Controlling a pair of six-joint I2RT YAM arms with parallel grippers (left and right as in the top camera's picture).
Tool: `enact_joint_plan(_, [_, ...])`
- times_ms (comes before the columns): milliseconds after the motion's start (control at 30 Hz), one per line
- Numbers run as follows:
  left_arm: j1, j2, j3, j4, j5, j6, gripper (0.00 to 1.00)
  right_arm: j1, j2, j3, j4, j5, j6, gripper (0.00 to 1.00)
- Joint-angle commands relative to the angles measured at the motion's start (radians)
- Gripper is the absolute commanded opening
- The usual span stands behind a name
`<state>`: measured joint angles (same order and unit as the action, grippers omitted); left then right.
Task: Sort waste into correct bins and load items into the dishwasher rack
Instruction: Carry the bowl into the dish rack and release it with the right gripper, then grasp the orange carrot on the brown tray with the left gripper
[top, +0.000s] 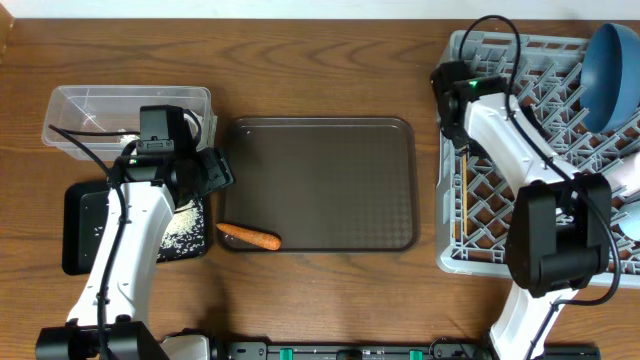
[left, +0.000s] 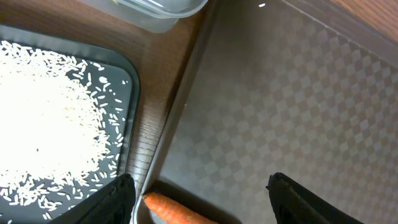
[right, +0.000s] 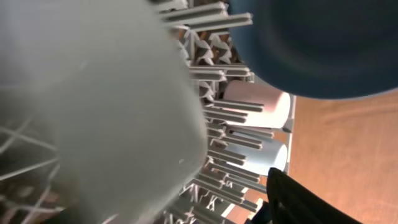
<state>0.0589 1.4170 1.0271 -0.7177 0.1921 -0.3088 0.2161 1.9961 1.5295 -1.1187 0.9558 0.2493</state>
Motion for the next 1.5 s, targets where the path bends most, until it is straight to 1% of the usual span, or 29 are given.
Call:
enact_joint_plan(0, [0.003,0.000,0.003,-0.003,-0.002,0.020,0.71,0.027,-0.009,-0.005,-0.006,-0.003,0.027,0.68])
enact_joint_plan(200, [0.003,0.000,0.003,-0.004,-0.002,0.020,0.71,0.042,-0.079,-0.005,0.007,-0.036,0.024,0.77])
enact_joint_plan(400, [0.003,0.000,0.003,-0.004,-0.002,0.020,0.71,0.030,-0.190,-0.005,0.034,-0.192,-0.036,0.78])
enact_joint_plan(467, [0.003,0.000,0.003,-0.004,-0.002,0.019,0.71,0.029,-0.230,-0.005,0.060,-0.257,-0.086,0.82])
enact_joint_plan(567, [0.003,0.000,0.003,-0.006,0.009,0.019,0.72,0.031,-0.293,-0.005,0.106,-0.460,-0.214,0.88])
enact_joint_plan(700, [-0.003,0.000,0.003,-0.028,0.058,0.011,0.71,0.032,-0.351,-0.005,0.171,-0.861,-0.295,0.96])
enact_joint_plan(733, [-0.010,0.000,0.003,-0.042,0.058,-0.011,0.71,0.032,-0.360,-0.005,0.194,-1.004,-0.319,0.98])
enact_joint_plan(800, [-0.027,0.000,0.003,-0.075,0.052,-0.068,0.71,0.032,-0.363,-0.005,0.231,-1.190,-0.338,0.98])
enact_joint_plan(867, [-0.055,0.000,0.003,-0.110,0.022,-0.150,0.75,0.032,-0.361,-0.005,0.263,-1.301,-0.337,0.98])
enact_joint_plan(900, [-0.069,0.000,0.003,-0.127,0.003,-0.187,0.78,0.032,-0.359,-0.005,0.273,-1.316,-0.336,0.98])
enact_joint_plan(1000, [-0.127,0.000,0.003,-0.184,-0.053,-0.318,0.81,0.031,-0.359,-0.005,0.298,-1.310,-0.332,0.97])
enact_joint_plan(1033, [-0.147,0.001,0.003,-0.199,-0.059,-0.350,0.86,0.029,-0.360,-0.005,0.302,-1.292,-0.329,0.97])
enact_joint_plan(1067, [-0.164,0.001,0.002,-0.211,-0.060,-0.383,0.87,0.025,-0.360,-0.005,0.306,-1.270,-0.313,0.98])
enact_joint_plan(1200, [-0.224,0.001,-0.032,-0.246,-0.060,-0.591,0.89,-0.006,-0.360,-0.005,0.307,-1.225,-0.280,0.98])
enact_joint_plan(1233, [-0.235,0.001,-0.050,-0.245,-0.060,-0.646,0.92,-0.018,-0.360,-0.005,0.306,-1.225,-0.279,0.98])
enact_joint_plan(1300, [-0.245,0.001,-0.089,-0.230,-0.060,-0.719,0.93,-0.035,-0.360,-0.005,0.303,-1.225,-0.280,0.98])
enact_joint_plan(1467, [-0.246,0.001,-0.205,-0.108,-0.057,-0.827,0.92,-0.049,-0.360,-0.005,0.285,-1.221,-0.281,0.98])
